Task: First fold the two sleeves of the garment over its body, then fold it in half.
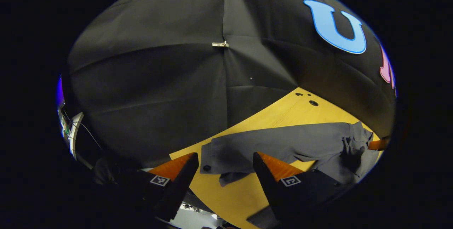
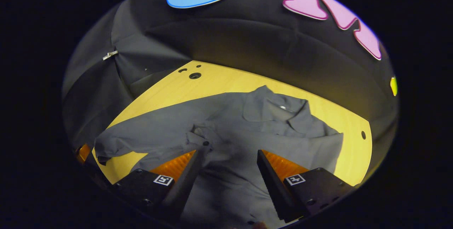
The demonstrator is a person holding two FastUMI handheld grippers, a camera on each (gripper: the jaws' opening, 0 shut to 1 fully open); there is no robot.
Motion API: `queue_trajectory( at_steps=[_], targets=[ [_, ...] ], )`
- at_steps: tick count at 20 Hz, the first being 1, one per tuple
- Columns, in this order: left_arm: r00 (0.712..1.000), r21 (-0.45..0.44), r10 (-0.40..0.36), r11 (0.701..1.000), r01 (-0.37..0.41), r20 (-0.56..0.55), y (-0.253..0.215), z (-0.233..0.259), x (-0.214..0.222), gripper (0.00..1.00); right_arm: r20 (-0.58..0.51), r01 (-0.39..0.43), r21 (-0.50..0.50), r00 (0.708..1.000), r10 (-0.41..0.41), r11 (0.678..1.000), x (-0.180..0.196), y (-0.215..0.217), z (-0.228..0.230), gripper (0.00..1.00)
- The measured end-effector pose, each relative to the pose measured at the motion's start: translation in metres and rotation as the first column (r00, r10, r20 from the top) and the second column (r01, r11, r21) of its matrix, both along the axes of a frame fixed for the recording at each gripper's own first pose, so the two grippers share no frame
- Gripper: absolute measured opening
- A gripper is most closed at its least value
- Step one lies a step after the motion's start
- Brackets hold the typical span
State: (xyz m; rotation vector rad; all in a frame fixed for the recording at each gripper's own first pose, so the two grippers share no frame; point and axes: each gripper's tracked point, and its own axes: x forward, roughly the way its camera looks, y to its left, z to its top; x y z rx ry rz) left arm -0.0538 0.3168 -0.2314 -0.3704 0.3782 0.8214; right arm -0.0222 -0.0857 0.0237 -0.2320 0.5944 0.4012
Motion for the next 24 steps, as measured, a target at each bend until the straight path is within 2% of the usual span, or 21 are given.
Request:
queue_trajectory(
  at_steps=[3,4,7,11,13,14,16,17,18,20,22,24],
  targets=[
    [0.999,-0.009,-0.004,1.0,0.003,-0.039,0.019,-0.022,0.011,0.94,-0.008,0.057,0.037,0.998,-0.057,0.998,-0.013,-0.028,0.009,0.98],
    [0.999,-0.004,-0.012,1.0,0.011,-0.051,0.022,-0.027,0.015,0.98,-0.017,0.076,0.052,0.997,-0.075,0.996,-0.019,-0.035,0.011,0.99],
    [0.996,-0.02,-0.035,0.999,0.033,-0.081,0.031,-0.046,0.03,0.97,-0.013,0.117,0.078,0.993,-0.117,0.99,-0.032,-0.055,0.019,0.99],
    [0.991,-0.022,-0.053,0.998,0.051,-0.119,0.038,-0.06,0.04,0.98,0.005,0.136,0.052,0.991,-0.136,0.989,-0.058,-0.082,0.019,0.99],
    [0.988,-0.05,-0.082,0.996,0.076,-0.13,0.038,-0.07,0.047,0.97,0.01,0.14,0.037,0.99,-0.141,0.989,-0.072,-0.091,0.017,0.98],
    [0.987,-0.079,-0.097,0.993,0.087,-0.129,0.036,-0.074,0.049,0.97,0.011,0.142,0.043,0.99,-0.143,0.989,-0.08,-0.093,0.017,0.99],
    [0.987,-0.07,-0.113,0.992,0.106,-0.115,0.035,-0.073,0.054,0.96,0.018,0.14,0.08,0.99,-0.142,0.987,-0.091,-0.09,0.021,0.99],
    [0.987,-0.052,-0.124,0.991,0.12,-0.105,0.038,-0.071,0.058,0.89,0.023,0.144,0.091,0.989,-0.146,0.985,-0.094,-0.09,0.023,0.99],
    [0.984,-0.052,-0.142,0.989,0.137,-0.107,0.035,-0.075,0.062,0.88,0.028,0.147,0.1,0.988,-0.151,0.984,-0.098,-0.09,0.024,0.99],
    [0.977,-0.039,-0.187,0.982,0.184,-0.102,0.028,-0.071,0.069,0.76,0.038,0.15,0.111,0.987,-0.155,0.982,-0.1,-0.092,0.028,0.99],
    [0.972,-0.035,-0.213,0.977,0.211,-0.098,0.025,-0.068,0.074,0.52,0.046,0.158,0.108,0.985,-0.164,0.982,-0.102,-0.098,0.028,0.98],
    [0.974,-0.033,-0.207,0.978,0.205,-0.092,0.022,-0.068,0.078,0.19,0.051,0.176,0.123,0.982,-0.183,0.977,-0.105,-0.106,0.03,0.99]
  ],
)
